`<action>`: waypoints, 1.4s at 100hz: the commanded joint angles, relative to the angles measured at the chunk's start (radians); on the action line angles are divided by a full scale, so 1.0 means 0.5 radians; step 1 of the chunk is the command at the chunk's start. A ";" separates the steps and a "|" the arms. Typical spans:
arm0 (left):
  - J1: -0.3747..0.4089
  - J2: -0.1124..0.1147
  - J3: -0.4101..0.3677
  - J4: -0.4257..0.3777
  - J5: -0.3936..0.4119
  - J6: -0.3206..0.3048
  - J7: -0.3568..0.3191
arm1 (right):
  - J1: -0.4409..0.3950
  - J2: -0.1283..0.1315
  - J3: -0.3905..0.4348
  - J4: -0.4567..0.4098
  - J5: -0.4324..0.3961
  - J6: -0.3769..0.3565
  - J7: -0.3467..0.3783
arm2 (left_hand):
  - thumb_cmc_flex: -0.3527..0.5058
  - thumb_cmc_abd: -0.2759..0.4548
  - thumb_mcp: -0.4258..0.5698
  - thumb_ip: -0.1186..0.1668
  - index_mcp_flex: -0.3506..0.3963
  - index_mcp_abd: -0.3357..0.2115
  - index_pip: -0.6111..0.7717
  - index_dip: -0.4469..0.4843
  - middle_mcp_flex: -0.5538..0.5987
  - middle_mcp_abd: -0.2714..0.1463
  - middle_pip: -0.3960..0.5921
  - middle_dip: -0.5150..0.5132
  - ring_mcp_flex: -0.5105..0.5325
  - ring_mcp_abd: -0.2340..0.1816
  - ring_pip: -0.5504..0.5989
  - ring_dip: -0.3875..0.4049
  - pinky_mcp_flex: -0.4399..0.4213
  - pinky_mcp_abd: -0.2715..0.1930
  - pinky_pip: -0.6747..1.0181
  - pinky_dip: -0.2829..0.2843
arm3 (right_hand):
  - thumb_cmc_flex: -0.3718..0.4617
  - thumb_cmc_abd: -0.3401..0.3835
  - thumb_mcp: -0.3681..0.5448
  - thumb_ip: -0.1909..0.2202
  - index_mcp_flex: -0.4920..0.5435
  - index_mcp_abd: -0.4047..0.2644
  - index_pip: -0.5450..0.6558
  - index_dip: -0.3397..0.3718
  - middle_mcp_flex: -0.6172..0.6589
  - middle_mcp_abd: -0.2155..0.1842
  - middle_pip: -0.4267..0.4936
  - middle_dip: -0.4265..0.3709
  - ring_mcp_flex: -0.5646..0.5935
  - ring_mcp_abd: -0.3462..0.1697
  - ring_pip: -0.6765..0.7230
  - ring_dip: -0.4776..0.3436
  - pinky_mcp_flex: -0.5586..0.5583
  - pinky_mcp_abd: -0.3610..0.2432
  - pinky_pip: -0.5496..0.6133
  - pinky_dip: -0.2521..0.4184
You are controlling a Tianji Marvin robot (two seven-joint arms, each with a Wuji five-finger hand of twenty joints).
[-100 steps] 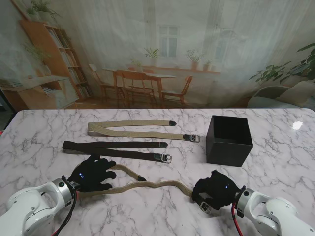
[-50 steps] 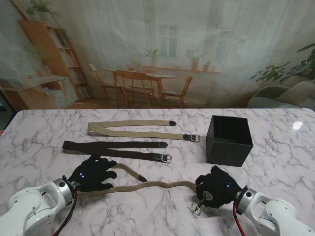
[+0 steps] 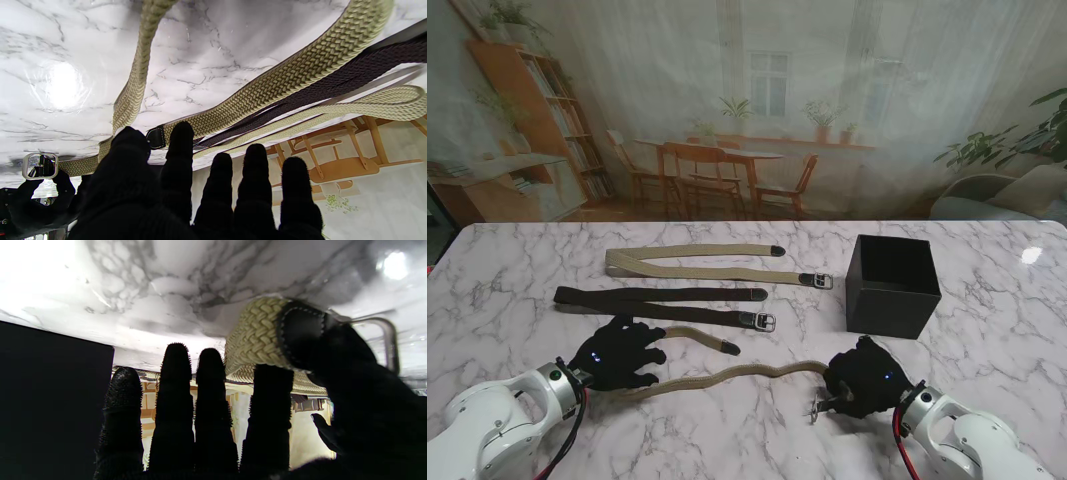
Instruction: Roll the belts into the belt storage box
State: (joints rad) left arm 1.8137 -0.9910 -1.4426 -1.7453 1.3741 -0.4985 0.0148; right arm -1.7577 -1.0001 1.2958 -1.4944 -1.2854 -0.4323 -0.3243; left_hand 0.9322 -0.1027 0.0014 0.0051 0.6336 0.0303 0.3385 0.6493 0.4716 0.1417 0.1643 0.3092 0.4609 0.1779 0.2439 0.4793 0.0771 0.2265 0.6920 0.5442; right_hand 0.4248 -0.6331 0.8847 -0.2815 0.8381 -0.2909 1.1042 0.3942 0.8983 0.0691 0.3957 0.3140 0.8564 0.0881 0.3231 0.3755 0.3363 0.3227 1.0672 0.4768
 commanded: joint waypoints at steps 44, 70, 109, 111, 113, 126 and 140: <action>-0.002 -0.003 0.011 0.011 -0.006 0.011 -0.026 | 0.046 -0.026 -0.085 0.102 0.070 0.060 -0.139 | -0.002 0.077 -0.027 -0.035 0.016 0.036 0.010 0.013 -0.092 0.030 -0.039 -0.020 -0.063 0.021 -0.036 -0.016 -0.048 0.063 -0.070 -0.023 | 0.258 -0.013 0.271 0.008 -0.437 -0.107 0.120 0.031 0.685 -0.279 0.653 0.365 0.355 -0.224 0.237 0.156 0.149 0.034 0.085 0.000; -0.007 -0.003 0.018 0.015 -0.008 0.008 -0.026 | 0.067 -0.018 -0.103 0.138 0.042 0.046 -0.203 | -0.004 0.077 -0.028 -0.036 0.015 0.035 0.011 0.013 -0.090 0.029 -0.038 -0.019 -0.063 0.017 -0.035 -0.016 -0.048 0.063 -0.072 -0.023 | 0.240 0.052 0.437 0.163 -1.076 0.047 -0.881 -0.246 0.881 -0.313 0.782 0.357 0.455 -0.261 0.316 0.219 0.195 -0.015 0.133 -0.016; -0.003 -0.002 0.017 0.014 -0.004 0.009 -0.024 | 0.071 -0.032 -0.116 0.140 0.111 0.031 -0.151 | 0.003 0.070 -0.027 -0.036 0.018 0.035 0.016 0.015 -0.091 0.029 -0.036 -0.019 -0.059 0.018 -0.033 -0.015 -0.048 0.064 -0.074 -0.022 | 0.392 0.242 0.403 0.208 -0.531 -0.214 -0.577 -0.327 1.013 -0.153 0.882 0.472 0.622 -0.204 0.456 0.284 0.300 -0.085 0.203 -0.020; -0.002 -0.002 0.017 0.014 -0.004 0.009 -0.024 | 0.070 -0.032 -0.115 0.138 0.111 0.028 -0.146 | 0.004 0.072 -0.026 -0.036 0.016 0.037 0.015 0.015 -0.092 0.029 -0.036 -0.019 -0.063 0.019 -0.035 -0.016 -0.049 0.064 -0.074 -0.023 | 0.412 0.197 0.374 0.122 -0.439 -0.170 -0.515 -0.426 1.025 -0.156 0.859 0.467 0.619 -0.220 0.450 0.284 0.299 -0.111 0.202 -0.021; -0.002 -0.002 0.016 0.014 -0.003 0.009 -0.023 | 0.075 -0.030 -0.120 0.144 0.107 0.025 -0.157 | 0.003 0.073 -0.026 -0.036 0.017 0.035 0.015 0.015 -0.093 0.030 -0.037 -0.019 -0.062 0.018 -0.035 -0.016 -0.050 0.064 -0.075 -0.023 | 0.413 0.127 0.356 0.056 -0.339 -0.094 -0.373 -0.564 1.062 -0.176 0.822 0.447 0.628 -0.254 0.447 0.282 0.309 -0.150 0.205 -0.023; -0.001 -0.003 0.016 0.015 -0.005 0.012 -0.023 | 0.077 -0.031 -0.114 0.133 0.115 0.006 -0.136 | 0.005 0.074 -0.026 -0.036 0.015 0.035 0.015 0.015 -0.091 0.029 -0.036 -0.019 -0.061 0.016 -0.035 -0.016 -0.050 0.065 -0.076 -0.023 | 0.254 -0.034 0.328 0.003 0.093 0.278 -0.074 -0.683 1.126 -0.262 0.749 0.378 0.653 -0.381 0.384 0.244 0.329 -0.279 0.193 -0.053; -0.003 -0.003 0.014 0.014 -0.006 0.010 -0.025 | 0.066 -0.031 -0.084 0.089 0.130 -0.049 -0.051 | -0.006 0.082 -0.028 -0.036 0.015 0.039 0.013 0.012 -0.093 0.029 -0.037 -0.020 -0.062 0.018 -0.035 -0.016 -0.052 0.065 -0.078 -0.023 | -0.181 0.068 0.236 0.220 0.331 0.535 -0.514 -0.216 1.127 -0.314 0.503 0.111 0.636 -0.400 0.315 0.170 0.317 -0.352 0.217 -0.113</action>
State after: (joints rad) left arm 1.8113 -0.9912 -1.4369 -1.7386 1.3724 -0.4956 0.0164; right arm -1.7176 -1.0150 1.2412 -1.4270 -1.2247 -0.4373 -0.3885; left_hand 0.9322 -0.1025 0.0014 0.0051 0.6336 0.0306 0.3385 0.6493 0.4596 0.1418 0.1614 0.3086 0.4602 0.1779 0.2439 0.4793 0.0693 0.2267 0.6798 0.5441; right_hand 0.4224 -0.6217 1.0181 -0.2486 0.9029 -0.1904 0.9029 0.1578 1.4189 -0.0215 0.7437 0.4219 1.1822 -0.0110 0.5197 0.4788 0.5048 0.1778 1.1581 0.4404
